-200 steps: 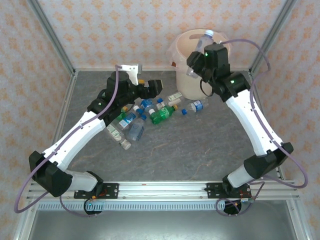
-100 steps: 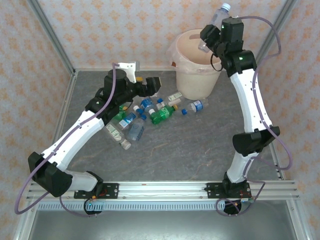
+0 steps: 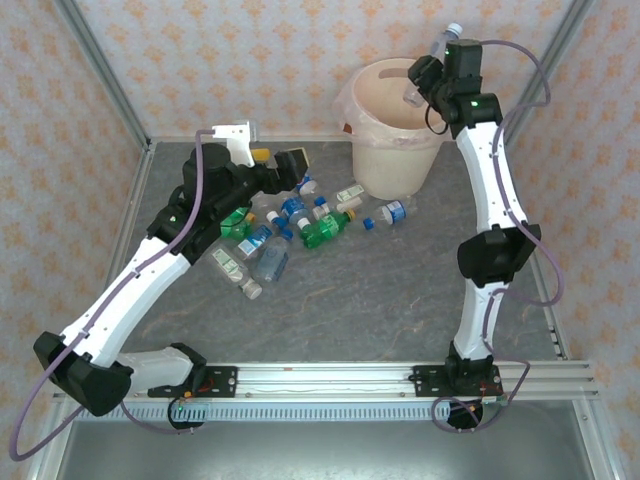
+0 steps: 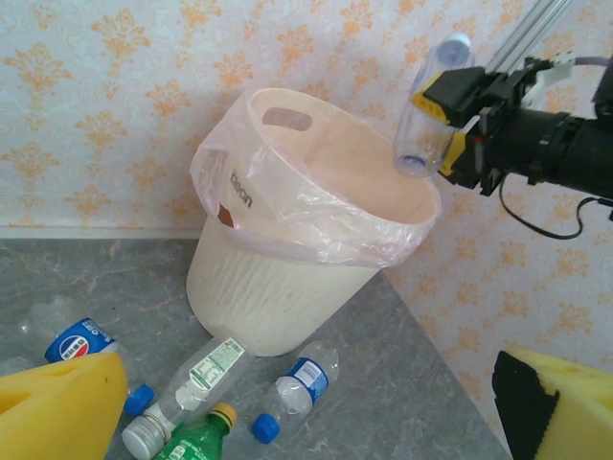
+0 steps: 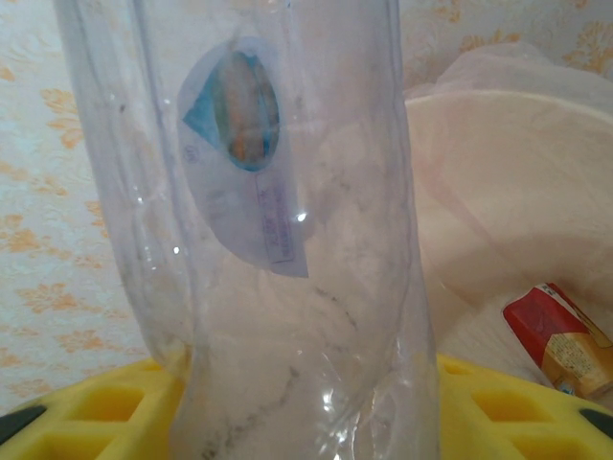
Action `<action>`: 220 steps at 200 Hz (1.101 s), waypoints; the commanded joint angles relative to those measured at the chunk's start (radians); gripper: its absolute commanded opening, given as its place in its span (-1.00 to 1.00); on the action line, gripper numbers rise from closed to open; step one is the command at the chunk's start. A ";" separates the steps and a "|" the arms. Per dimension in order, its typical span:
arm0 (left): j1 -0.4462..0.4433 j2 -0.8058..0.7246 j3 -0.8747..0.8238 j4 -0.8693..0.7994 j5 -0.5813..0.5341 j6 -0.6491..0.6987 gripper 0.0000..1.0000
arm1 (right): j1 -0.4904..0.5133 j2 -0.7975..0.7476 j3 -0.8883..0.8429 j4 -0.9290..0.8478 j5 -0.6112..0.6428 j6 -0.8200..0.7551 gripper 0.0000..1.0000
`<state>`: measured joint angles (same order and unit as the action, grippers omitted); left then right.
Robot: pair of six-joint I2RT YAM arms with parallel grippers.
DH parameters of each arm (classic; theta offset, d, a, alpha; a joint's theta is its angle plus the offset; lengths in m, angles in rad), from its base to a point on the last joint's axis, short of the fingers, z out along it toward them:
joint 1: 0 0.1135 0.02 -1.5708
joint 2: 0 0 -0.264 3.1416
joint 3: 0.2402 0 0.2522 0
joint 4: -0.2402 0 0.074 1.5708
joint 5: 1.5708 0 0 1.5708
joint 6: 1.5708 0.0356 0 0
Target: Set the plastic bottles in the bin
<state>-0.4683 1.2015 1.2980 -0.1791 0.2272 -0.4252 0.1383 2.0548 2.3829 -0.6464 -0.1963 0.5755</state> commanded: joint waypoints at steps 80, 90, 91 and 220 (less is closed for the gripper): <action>0.009 -0.058 -0.039 -0.040 -0.038 -0.037 0.98 | 0.000 0.018 0.048 0.013 0.002 0.005 0.46; 0.008 -0.059 -0.039 -0.041 -0.040 -0.037 0.98 | 0.000 0.016 0.048 0.012 0.000 0.001 0.58; 0.009 -0.060 -0.040 -0.040 -0.040 -0.038 0.98 | 0.000 0.015 0.048 0.012 -0.001 0.000 0.59; 0.009 -0.007 -0.039 -0.025 0.067 -0.053 0.98 | 0.000 -0.146 -0.067 -0.029 0.023 -0.022 0.99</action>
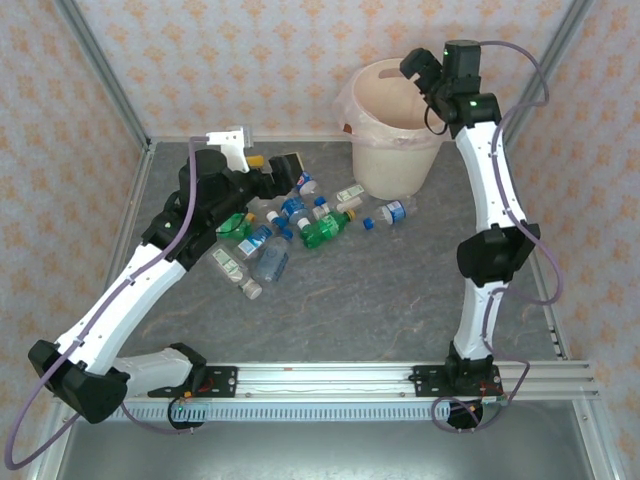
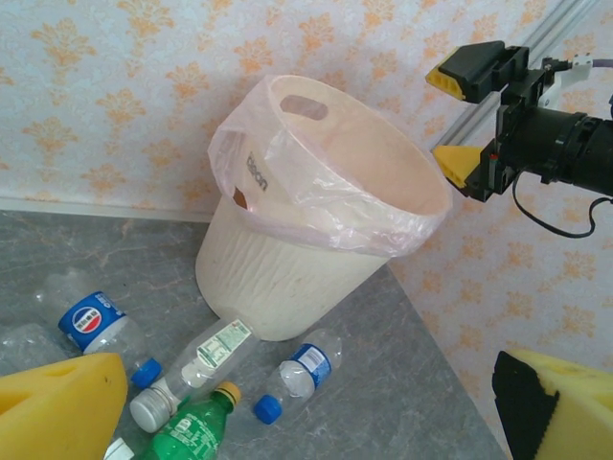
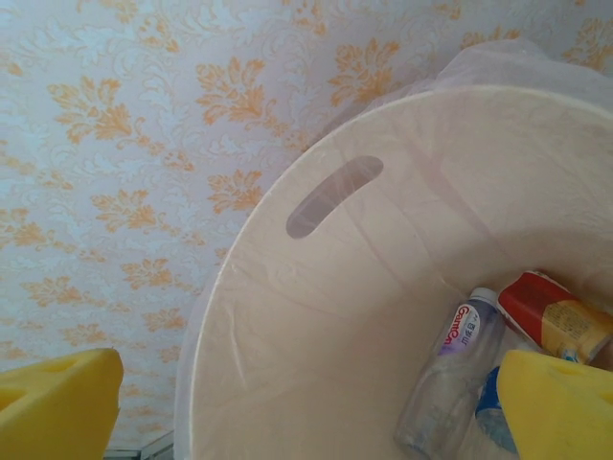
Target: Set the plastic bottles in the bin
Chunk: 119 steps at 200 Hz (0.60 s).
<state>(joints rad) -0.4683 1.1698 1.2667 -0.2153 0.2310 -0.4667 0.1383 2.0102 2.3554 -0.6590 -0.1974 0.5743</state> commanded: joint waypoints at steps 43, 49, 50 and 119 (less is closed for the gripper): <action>0.010 0.061 -0.013 0.044 0.106 -0.016 0.98 | 0.004 -0.279 -0.282 0.005 0.058 -0.037 0.99; 0.009 0.066 -0.011 0.047 0.112 -0.016 0.98 | 0.004 -0.312 -0.333 0.018 0.061 -0.035 0.99; 0.009 0.066 -0.010 0.047 0.113 -0.015 0.98 | 0.004 -0.317 -0.337 0.021 0.062 -0.036 0.99; 0.009 0.101 -0.025 0.081 0.163 -0.026 0.98 | 0.004 -0.620 -0.851 0.116 0.092 0.022 0.99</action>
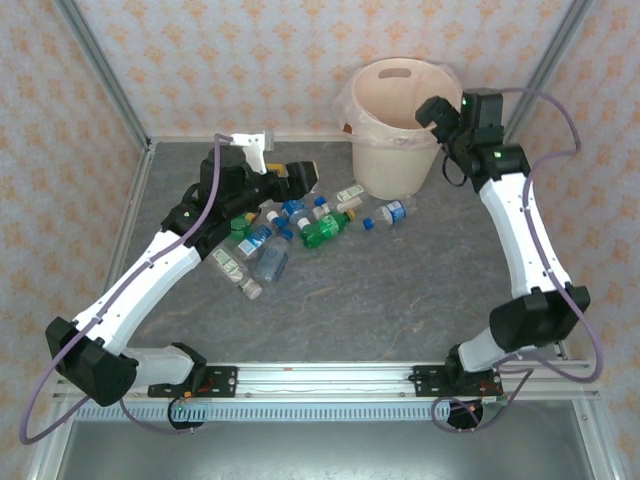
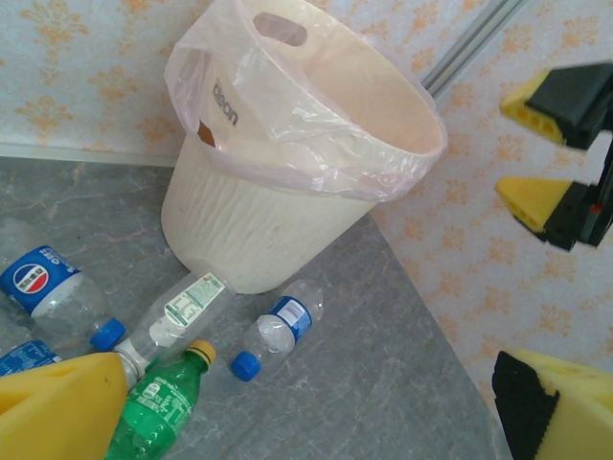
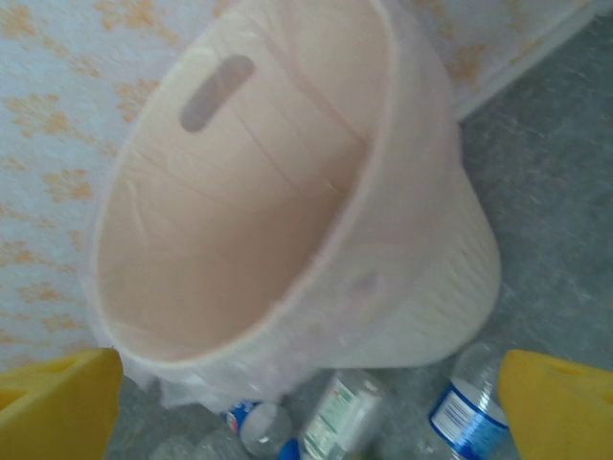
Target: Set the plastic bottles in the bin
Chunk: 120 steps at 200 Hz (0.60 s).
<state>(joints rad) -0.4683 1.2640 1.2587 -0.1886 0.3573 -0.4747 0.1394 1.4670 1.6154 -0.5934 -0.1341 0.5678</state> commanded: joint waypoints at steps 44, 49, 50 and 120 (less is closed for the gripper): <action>0.010 0.018 -0.016 0.059 0.058 -0.018 0.98 | 0.005 -0.172 -0.351 0.113 -0.013 0.114 0.99; 0.010 0.020 -0.016 0.058 0.059 -0.016 0.98 | 0.007 -0.177 -0.373 0.123 -0.020 0.123 0.99; 0.010 0.019 -0.016 0.058 0.060 -0.016 0.98 | 0.007 -0.180 -0.378 0.126 -0.020 0.124 0.99; 0.009 -0.020 -0.050 0.035 0.048 -0.012 0.98 | 0.101 -0.181 -0.680 0.353 0.003 0.273 0.99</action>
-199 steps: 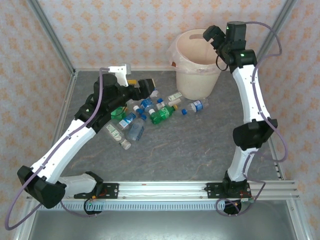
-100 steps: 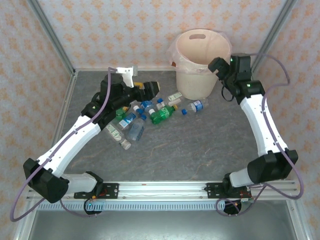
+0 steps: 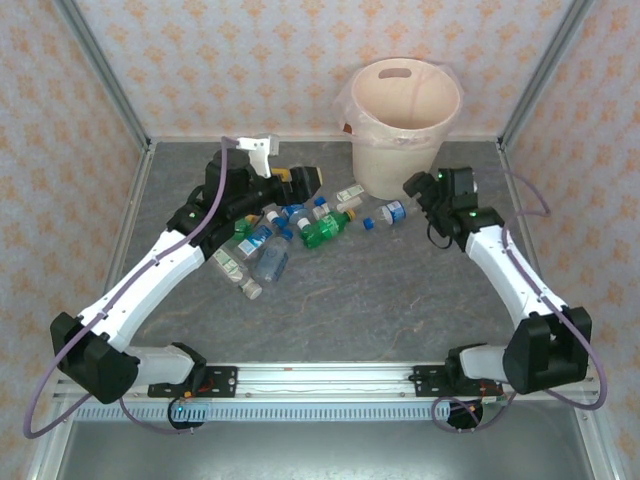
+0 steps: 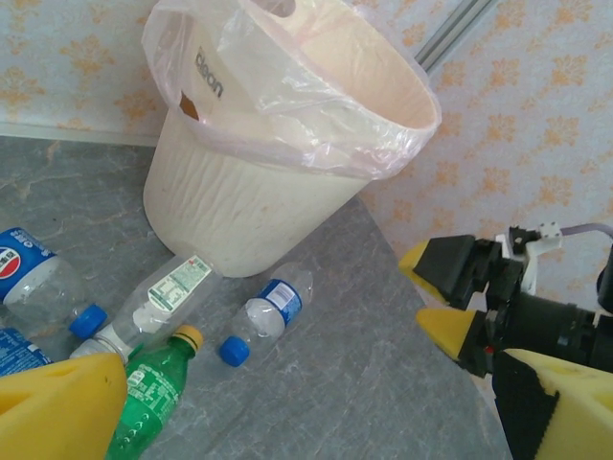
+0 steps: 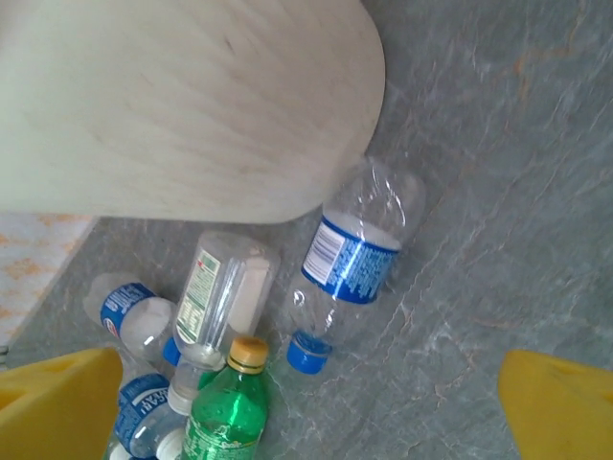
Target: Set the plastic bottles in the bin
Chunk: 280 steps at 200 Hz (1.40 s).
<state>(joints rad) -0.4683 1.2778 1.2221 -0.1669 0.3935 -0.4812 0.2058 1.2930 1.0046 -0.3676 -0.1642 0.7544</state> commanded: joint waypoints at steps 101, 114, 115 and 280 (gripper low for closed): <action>0.009 -0.092 -0.045 -0.038 -0.013 0.001 0.98 | 0.106 0.222 -0.142 0.355 -0.021 0.227 0.82; 0.009 -0.097 -0.048 -0.044 -0.011 0.001 0.98 | 0.107 0.255 -0.127 0.361 -0.013 0.238 0.79; 0.008 -0.098 -0.048 -0.044 -0.010 0.001 0.98 | 0.107 0.256 -0.126 0.361 -0.013 0.237 0.79; 0.009 -0.143 -0.045 -0.111 -0.068 0.033 0.98 | 0.091 0.539 0.075 0.272 0.119 0.265 0.59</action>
<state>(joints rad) -0.4683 1.1561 1.1740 -0.2565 0.3470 -0.4698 0.3058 1.8214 1.0607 -0.0525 -0.0994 1.0027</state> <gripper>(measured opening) 0.991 0.800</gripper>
